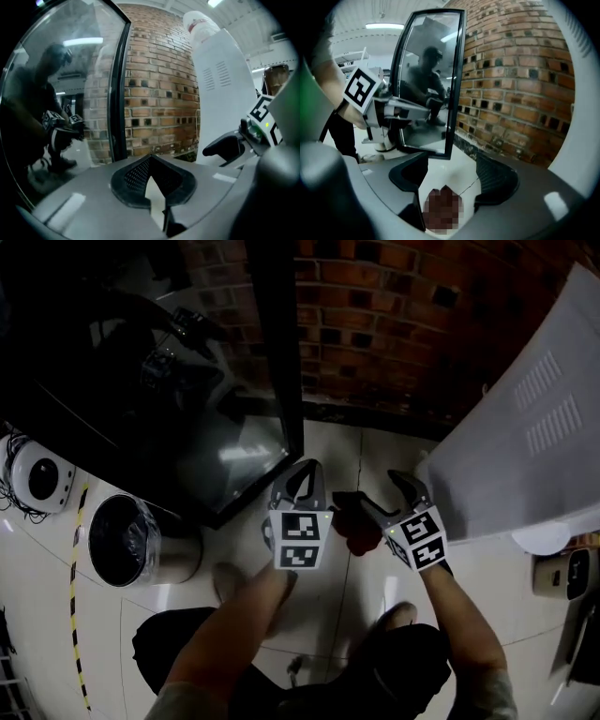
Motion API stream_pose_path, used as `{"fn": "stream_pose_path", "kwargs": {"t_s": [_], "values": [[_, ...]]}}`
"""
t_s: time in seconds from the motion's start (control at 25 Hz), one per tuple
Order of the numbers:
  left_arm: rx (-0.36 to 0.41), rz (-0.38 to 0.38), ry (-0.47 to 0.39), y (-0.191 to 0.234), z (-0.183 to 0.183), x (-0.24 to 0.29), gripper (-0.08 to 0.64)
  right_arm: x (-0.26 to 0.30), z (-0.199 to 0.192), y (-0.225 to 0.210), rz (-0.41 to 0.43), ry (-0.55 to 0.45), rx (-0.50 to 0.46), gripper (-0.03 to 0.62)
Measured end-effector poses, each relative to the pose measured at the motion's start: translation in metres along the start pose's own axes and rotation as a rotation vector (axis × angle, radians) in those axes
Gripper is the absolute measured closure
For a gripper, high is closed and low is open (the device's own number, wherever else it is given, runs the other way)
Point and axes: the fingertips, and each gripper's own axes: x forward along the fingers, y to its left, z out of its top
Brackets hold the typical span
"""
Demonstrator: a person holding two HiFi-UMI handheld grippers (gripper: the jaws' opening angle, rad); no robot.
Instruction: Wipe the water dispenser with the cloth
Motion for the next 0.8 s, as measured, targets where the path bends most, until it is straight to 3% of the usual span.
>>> {"fn": "stream_pose_path", "kwargs": {"t_s": [0.2,0.32,0.64,0.72,0.8], "values": [[0.022,-0.041,0.088,-0.018,-0.055,0.008,0.56,0.06,-0.108,0.033,0.116,0.201,-0.07,0.214],[0.029,-0.054,0.125,-0.023,-0.078,0.011,0.56,0.093,-0.171,0.04,0.138,0.293,-0.043,0.198],[0.032,-0.05,0.197,-0.016,-0.116,0.013,0.56,0.122,-0.259,0.035,0.123,0.489,0.043,0.176],[0.033,-0.043,0.205,-0.012,-0.12,0.011,0.56,0.123,-0.271,0.041,0.138,0.517,0.042,0.184],[0.035,-0.035,0.206,-0.009,-0.118,0.01,0.56,0.121,-0.278,0.048,0.159,0.534,0.028,0.282]]}}
